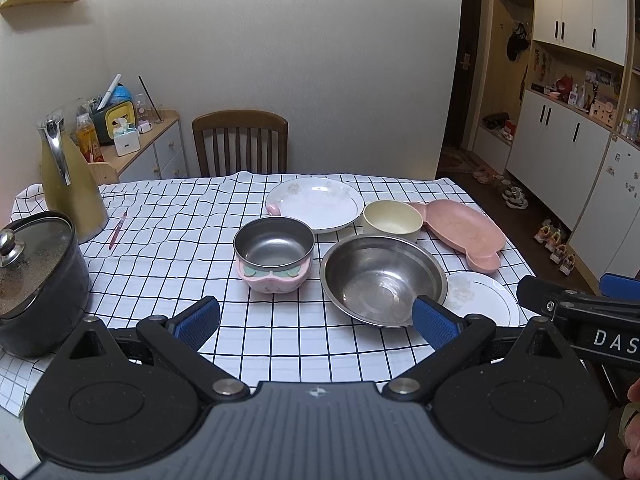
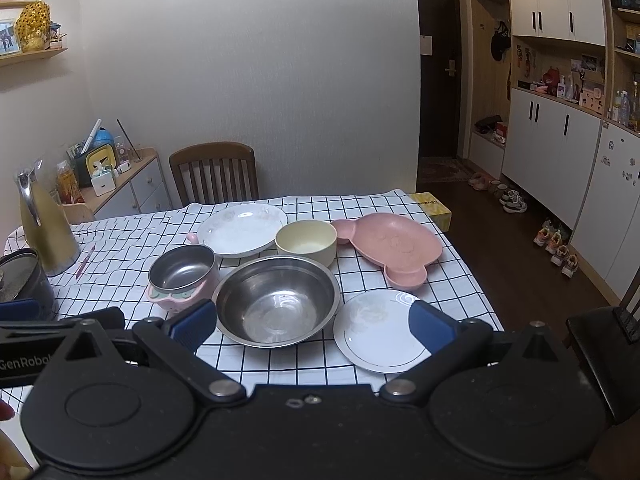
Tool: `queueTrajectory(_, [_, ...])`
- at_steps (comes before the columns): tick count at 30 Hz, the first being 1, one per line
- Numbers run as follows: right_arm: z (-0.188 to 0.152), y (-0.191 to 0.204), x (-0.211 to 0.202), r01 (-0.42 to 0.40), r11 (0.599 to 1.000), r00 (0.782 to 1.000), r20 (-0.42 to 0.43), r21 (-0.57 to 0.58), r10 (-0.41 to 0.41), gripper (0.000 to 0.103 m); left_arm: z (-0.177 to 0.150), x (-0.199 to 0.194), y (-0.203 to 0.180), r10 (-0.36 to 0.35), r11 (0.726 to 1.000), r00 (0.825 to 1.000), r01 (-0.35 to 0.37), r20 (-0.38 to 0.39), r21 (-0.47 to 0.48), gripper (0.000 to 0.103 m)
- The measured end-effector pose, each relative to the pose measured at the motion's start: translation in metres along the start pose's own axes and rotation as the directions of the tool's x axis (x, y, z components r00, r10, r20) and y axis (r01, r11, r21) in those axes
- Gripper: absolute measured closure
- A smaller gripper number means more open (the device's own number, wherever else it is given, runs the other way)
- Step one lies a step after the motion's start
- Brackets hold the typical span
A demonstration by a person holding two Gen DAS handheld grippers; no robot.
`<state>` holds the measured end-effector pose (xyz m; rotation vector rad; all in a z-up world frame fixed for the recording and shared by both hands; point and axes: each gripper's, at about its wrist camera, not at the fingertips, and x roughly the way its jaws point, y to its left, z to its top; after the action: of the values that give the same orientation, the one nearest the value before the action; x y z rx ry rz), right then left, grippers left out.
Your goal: Organize plates and bowls
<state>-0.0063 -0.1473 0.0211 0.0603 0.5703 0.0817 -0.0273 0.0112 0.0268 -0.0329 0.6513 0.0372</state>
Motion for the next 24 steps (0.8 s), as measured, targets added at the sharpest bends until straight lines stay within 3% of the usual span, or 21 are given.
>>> queueTrajectory(24, [-0.0034,0.0033,-0.0066,0.032,0.999,0.999,-0.014,0.026,-0.032,0.000,-0.0051,-0.0008,0.0060,-0.042,0.999,0.999,0.042,-0.016,-0.013,0.000])
